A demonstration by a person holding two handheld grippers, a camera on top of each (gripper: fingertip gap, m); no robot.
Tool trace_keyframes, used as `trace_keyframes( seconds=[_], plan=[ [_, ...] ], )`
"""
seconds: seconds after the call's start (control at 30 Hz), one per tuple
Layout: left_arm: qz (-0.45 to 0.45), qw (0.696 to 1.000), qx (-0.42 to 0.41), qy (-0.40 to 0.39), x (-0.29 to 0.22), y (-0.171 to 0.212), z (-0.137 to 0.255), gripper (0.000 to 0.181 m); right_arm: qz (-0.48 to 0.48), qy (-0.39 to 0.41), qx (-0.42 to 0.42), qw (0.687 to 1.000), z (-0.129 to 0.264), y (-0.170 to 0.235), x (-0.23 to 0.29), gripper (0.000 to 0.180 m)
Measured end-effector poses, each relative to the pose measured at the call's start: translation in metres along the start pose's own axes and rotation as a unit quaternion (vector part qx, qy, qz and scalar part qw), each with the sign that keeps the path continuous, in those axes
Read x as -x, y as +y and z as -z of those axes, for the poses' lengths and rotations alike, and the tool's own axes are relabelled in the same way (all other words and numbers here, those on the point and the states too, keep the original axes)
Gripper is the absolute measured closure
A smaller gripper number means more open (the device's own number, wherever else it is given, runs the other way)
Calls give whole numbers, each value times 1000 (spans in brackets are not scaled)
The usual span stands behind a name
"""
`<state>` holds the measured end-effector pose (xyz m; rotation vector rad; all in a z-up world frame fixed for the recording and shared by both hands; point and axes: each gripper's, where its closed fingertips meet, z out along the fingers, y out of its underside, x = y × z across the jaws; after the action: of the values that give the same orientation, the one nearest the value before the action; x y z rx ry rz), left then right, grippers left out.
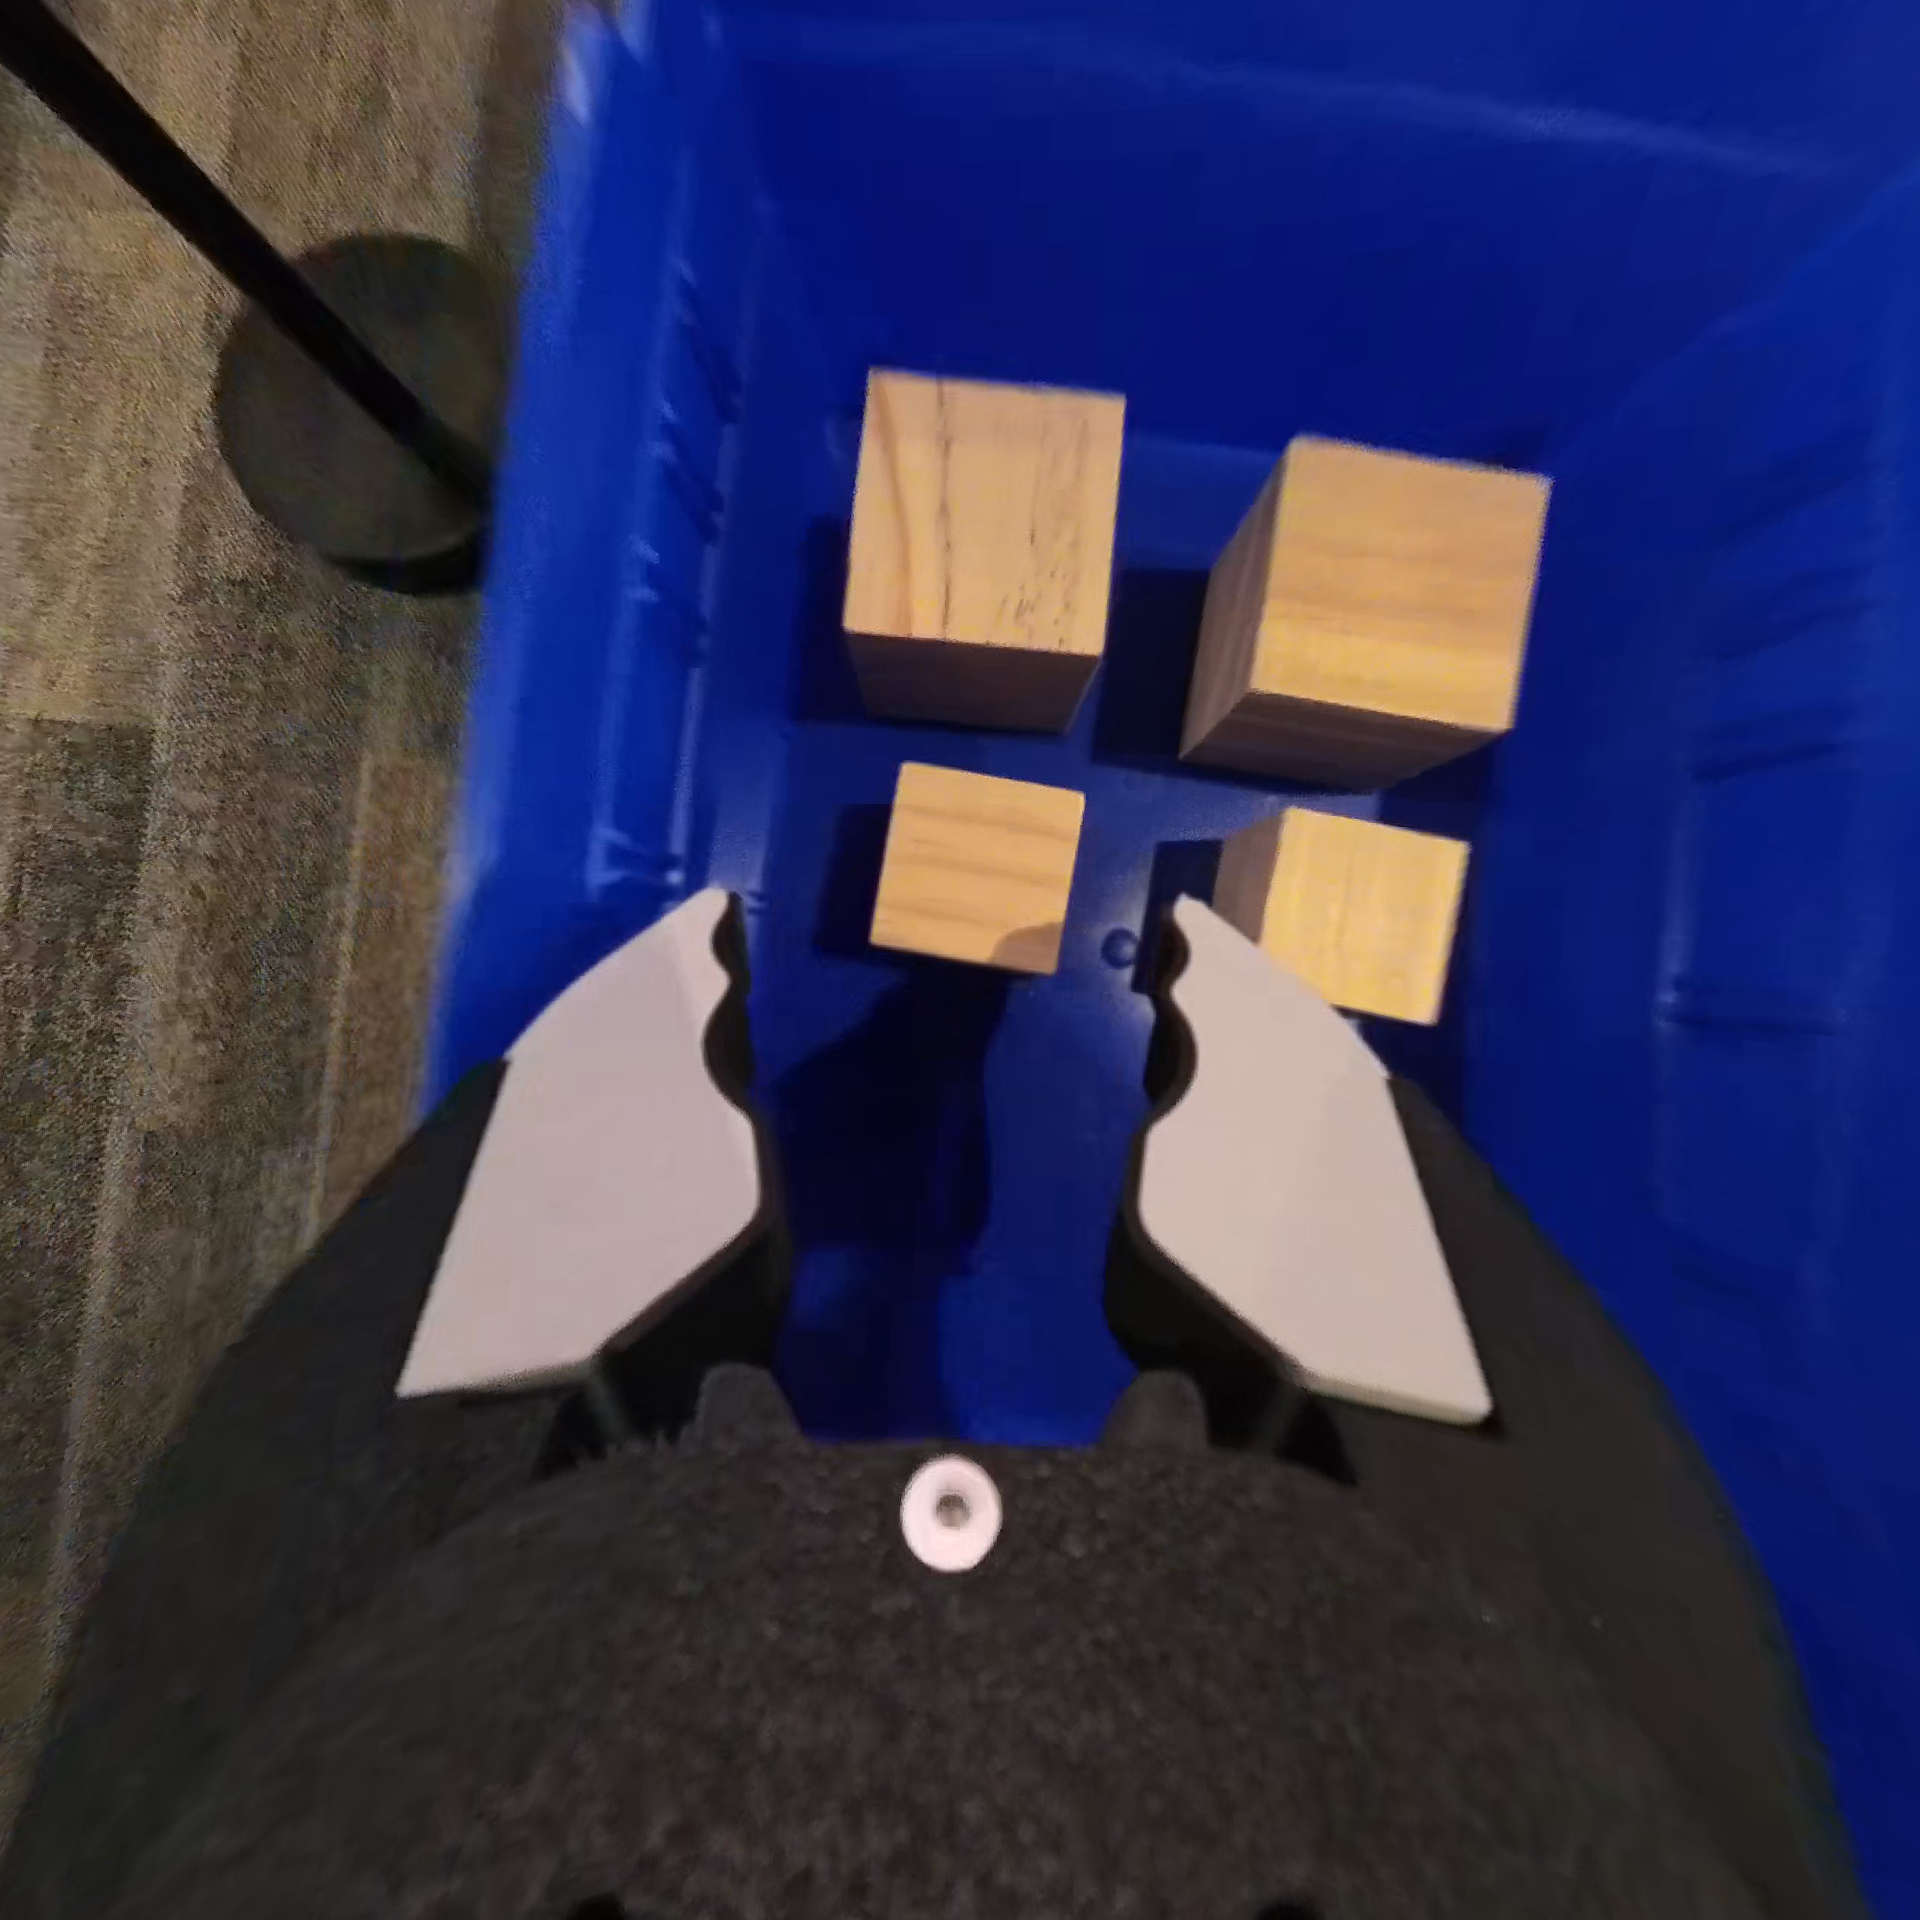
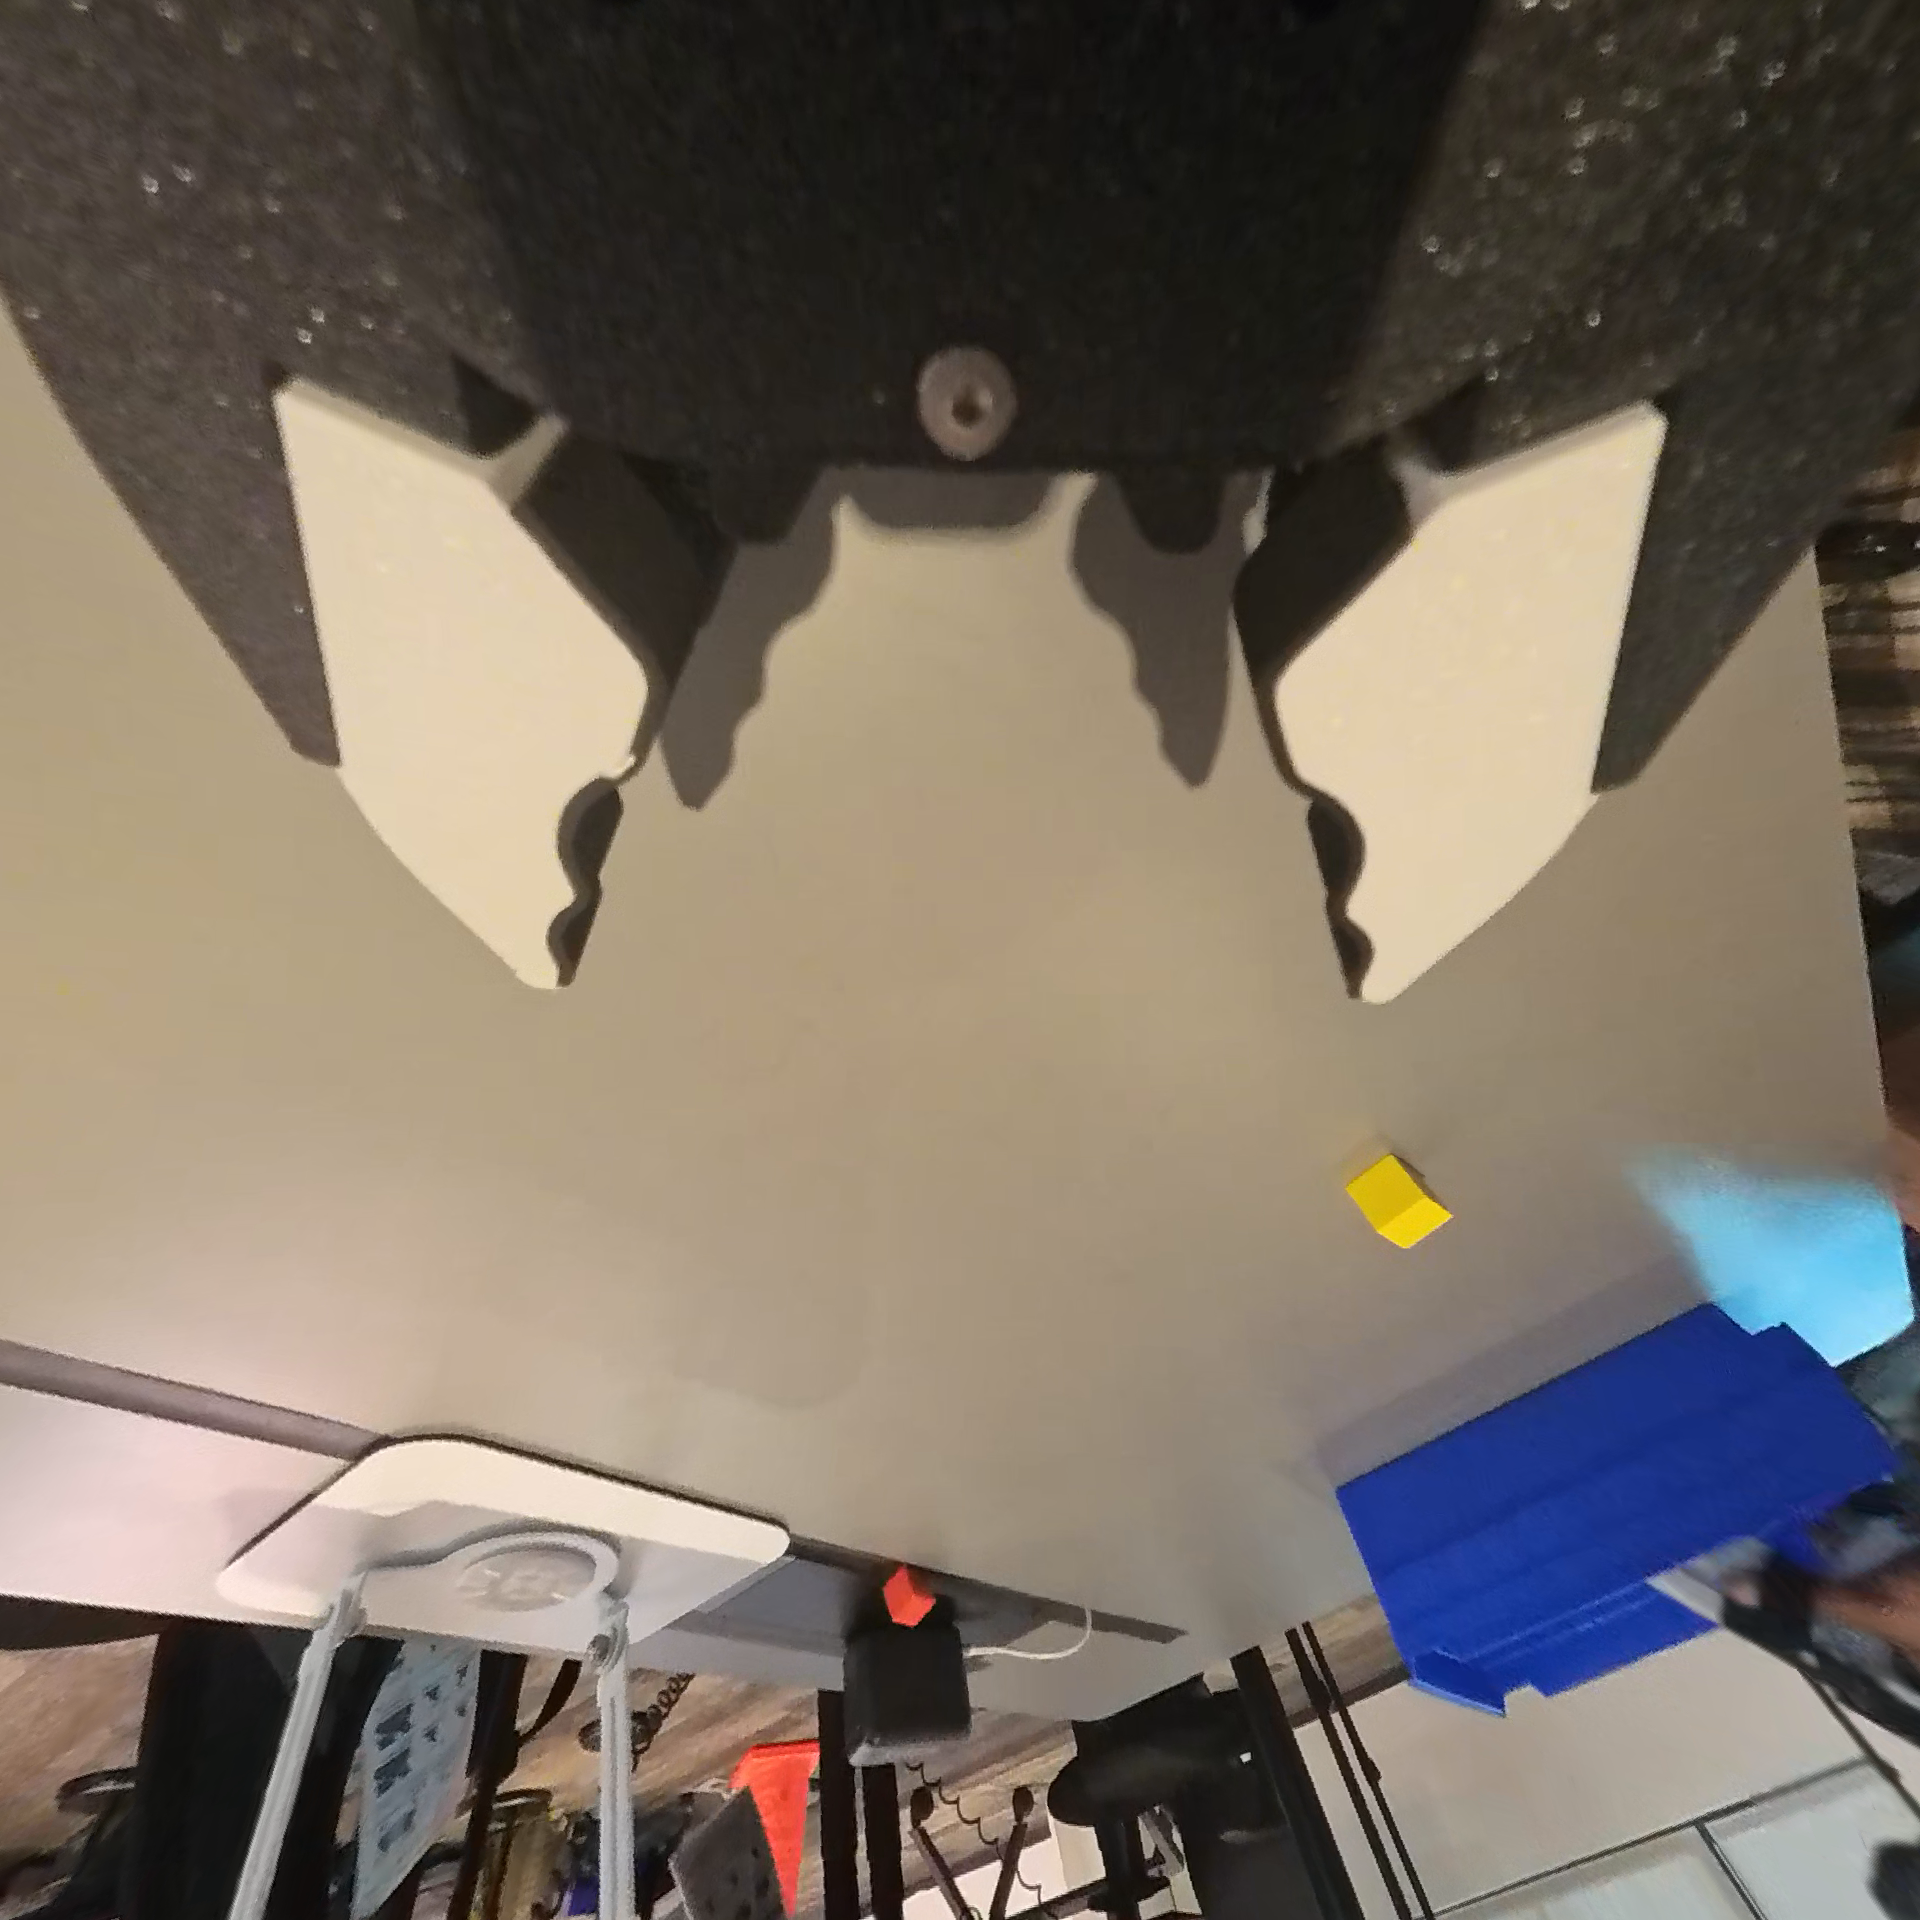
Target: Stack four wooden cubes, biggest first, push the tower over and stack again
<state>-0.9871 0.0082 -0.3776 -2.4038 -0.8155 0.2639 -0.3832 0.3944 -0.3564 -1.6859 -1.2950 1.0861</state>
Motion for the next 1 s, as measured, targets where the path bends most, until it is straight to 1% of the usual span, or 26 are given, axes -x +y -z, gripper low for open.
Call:
trace_keyframes(
  seconds=[0.1, 0.17, 0.27, 0.33, 0.4, 0.5, 0.6, 0.7, 0.77, 0.8, 0.87, 1.0],
  plan=[
    [-4, 998, -69, 8, -9, -32, 49, 99, 2, -2, -7, 1000, 0, -2, -1, 50],
    [-29, 992, -118, 38, -35, -57, 79, 99, 1, -6, -12, 1000, -2, -2, 0, 50],
    [-114, 977, -162, 76, -97, -87, 108, 99, -3, -15, -15, 1000, -8, 0, 2, 50],
    [-181, 964, -168, 96, -145, -99, 112, 97, -4, -20, -15, 1000, -10, 3, 3, 50],
    [-255, 943, -161, 144, -202, -100, 108, 96, -3, -23, -12, 1000, -9, 6, 5, 50],
    [-367, 894, -146, 209, -285, -78, 96, 98, -3, -19, -13, 1000, -2, 9, 5, 50],
    [-466, 837, -127, 258, -349, -34, 82, 101, -10, -13, -14, 1000, 7, 15, 1, 50],
    [-531, 781, -93, 315, -393, 20, 63, 104, -17, -9, -13, 1000, 13, 20, -4, 50],
    [-563, 753, -69, 333, -409, 48, 46, 109, -18, -9, -15, 1000, 14, 21, -5, 50],
    [-572, 745, -54, 339, -414, 59, 38, 110, -19, -10, -16, 1000, 14, 21, -5, 50],
    [-579, 736, -36, 348, -423, 73, 25, 114, -18, -12, -16, 1000, 14, 21, -3, 50],
    [-576, 727, -21, 373, -433, 85, 11, 121, -13, -13, -11, 1000, 13, 24, -1, 50]
  ],
)
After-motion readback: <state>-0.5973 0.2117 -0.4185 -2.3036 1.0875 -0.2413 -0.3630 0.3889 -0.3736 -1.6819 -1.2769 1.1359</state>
